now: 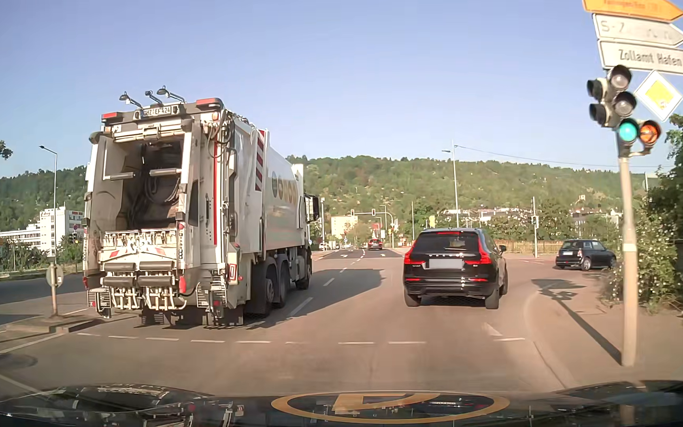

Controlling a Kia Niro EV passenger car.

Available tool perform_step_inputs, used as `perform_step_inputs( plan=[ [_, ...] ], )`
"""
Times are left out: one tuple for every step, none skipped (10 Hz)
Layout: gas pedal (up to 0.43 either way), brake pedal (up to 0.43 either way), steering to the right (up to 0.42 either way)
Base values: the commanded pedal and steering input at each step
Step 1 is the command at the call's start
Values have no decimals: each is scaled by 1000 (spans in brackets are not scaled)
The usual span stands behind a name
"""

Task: Follow the waypoints while adhering to traffic rules and regulations

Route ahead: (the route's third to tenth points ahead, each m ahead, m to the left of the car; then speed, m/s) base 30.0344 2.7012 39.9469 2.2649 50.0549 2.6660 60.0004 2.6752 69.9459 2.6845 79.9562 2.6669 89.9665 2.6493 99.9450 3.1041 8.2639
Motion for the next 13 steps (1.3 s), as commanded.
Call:
perform_step_inputs(
  plan=[
    [280,0,8],
    [280,0,10],
    [287,0,11],
    [280,0,11],
    [268,0,12],
    [268,0,12],
    [268,0,12],
    [268,0,12],
    [260,0,12],
    [260,0,11],
    [248,0,10],
    [240,0,10],
    [228,0,9]
  ],
)
